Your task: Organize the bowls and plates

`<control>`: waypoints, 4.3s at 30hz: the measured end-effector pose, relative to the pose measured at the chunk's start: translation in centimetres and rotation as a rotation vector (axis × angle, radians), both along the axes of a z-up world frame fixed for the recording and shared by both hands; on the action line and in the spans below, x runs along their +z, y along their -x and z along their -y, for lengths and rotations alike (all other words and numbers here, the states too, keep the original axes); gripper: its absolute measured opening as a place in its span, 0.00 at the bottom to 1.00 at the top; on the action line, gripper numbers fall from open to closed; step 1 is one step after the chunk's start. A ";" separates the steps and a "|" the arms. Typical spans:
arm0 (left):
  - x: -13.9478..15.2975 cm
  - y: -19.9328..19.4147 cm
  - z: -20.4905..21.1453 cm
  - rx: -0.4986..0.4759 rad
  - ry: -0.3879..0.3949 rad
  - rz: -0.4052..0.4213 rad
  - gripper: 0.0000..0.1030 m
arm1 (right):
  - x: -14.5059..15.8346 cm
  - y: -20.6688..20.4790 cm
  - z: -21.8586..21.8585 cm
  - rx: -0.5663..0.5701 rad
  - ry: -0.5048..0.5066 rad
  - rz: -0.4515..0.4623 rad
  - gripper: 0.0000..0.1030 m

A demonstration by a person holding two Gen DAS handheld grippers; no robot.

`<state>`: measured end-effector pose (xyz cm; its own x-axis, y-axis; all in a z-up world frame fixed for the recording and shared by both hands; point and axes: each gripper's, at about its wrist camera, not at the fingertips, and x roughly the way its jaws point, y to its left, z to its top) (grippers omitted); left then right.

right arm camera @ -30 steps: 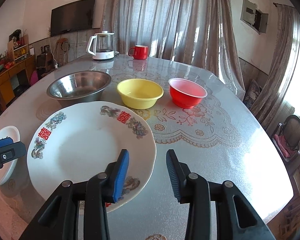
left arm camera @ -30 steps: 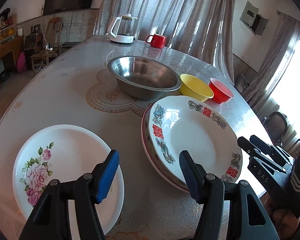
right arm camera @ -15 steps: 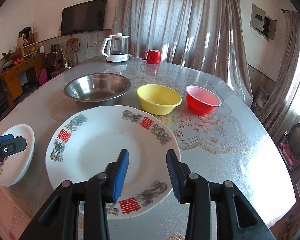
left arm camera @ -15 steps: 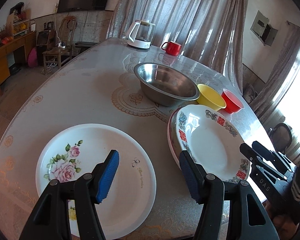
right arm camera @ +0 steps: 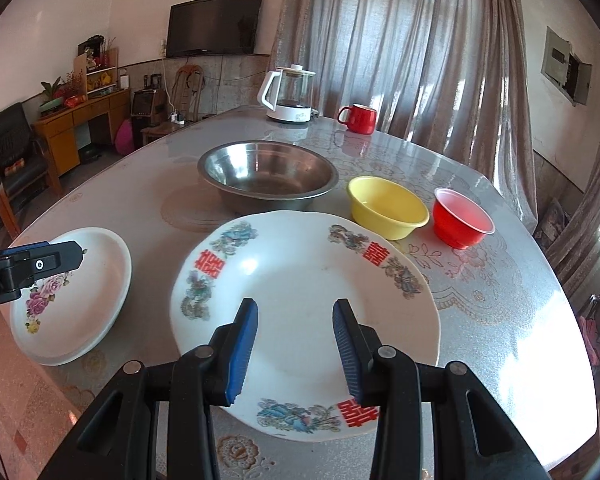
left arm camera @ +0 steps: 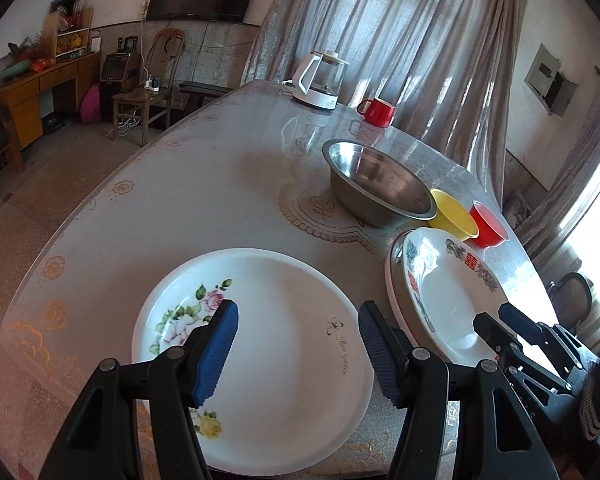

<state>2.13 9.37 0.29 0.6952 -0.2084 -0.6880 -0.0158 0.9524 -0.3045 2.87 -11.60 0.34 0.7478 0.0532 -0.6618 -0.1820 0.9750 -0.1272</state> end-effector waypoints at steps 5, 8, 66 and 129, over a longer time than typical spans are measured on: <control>-0.2 0.5 -1.8 0.045 -0.003 -0.001 0.61 | -0.5 0.2 -1.7 0.055 0.000 -0.017 0.38; -0.5 0.8 -3.1 0.078 -0.004 -0.005 0.61 | -0.8 0.2 -2.7 0.094 -0.008 -0.030 0.38; -4.7 0.3 -5.3 0.061 -0.033 -0.007 0.41 | -4.7 -0.4 -11.1 0.360 -0.178 -0.198 0.48; -0.7 -4.9 12.2 -0.356 0.056 -0.009 0.36 | -1.3 -0.4 8.7 -0.161 -0.348 -0.126 0.34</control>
<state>7.06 -2.84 -0.38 0.5662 -0.4741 -0.6743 0.3109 0.8804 -0.3580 3.29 -20.34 -0.91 0.6790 0.1791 -0.7120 -0.0169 0.9733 0.2288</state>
